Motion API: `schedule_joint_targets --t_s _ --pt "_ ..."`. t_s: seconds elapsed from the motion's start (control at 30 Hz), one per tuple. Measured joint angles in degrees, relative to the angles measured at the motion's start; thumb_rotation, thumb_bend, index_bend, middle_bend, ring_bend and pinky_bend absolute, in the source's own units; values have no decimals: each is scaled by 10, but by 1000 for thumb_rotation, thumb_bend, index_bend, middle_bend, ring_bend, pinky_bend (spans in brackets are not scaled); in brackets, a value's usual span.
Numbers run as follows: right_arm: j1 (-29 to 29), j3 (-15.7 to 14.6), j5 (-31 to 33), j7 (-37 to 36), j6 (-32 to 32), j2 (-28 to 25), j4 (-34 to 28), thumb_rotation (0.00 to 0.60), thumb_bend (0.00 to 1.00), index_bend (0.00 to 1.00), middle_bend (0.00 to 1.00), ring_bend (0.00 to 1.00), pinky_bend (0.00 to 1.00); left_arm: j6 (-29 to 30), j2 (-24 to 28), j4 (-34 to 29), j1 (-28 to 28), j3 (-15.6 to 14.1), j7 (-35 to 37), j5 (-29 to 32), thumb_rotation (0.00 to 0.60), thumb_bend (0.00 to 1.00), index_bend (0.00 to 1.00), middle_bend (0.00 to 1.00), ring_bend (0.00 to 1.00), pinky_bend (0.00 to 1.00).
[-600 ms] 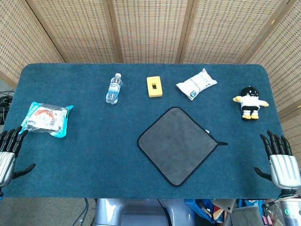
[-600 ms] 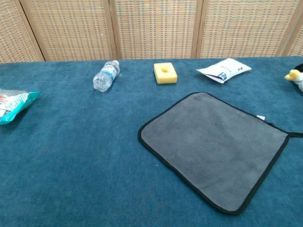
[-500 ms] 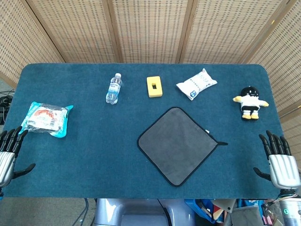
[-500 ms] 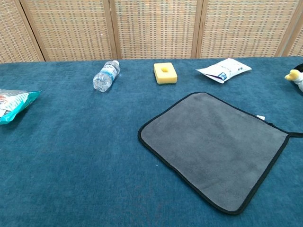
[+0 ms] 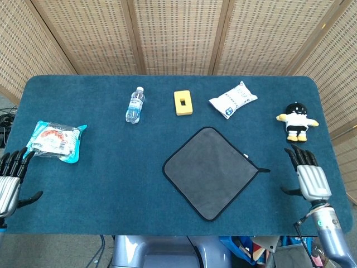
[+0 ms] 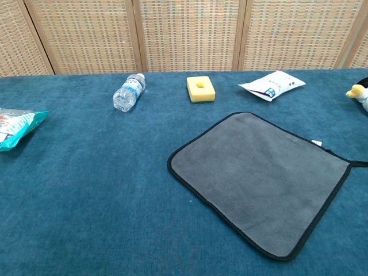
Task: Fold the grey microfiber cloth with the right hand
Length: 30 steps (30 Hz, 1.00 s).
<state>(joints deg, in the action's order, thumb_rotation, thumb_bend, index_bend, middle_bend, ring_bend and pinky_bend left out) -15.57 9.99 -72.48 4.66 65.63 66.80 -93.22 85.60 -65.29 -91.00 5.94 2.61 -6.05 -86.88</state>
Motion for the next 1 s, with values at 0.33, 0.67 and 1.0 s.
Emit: schedule_joint_targets --t_s 0.33,0.67,1.0 --pt "-151 62 329 131 -120 59 36 600 161 293 0 0 0 -6 -8 0 5 15 -21 28 600 174 0 0 0 0" --pt "-274 80 579 271 -136 150 134 600 213 331 0 0 0 -30 -8 0 15 17 -26 43 600 174 0 0 0 0" --pt "-330 88 659 318 -130 205 190 600 348 350 0 0 0 -37 -10 1 20 19 -30 50 600 174 0 0 0 0"
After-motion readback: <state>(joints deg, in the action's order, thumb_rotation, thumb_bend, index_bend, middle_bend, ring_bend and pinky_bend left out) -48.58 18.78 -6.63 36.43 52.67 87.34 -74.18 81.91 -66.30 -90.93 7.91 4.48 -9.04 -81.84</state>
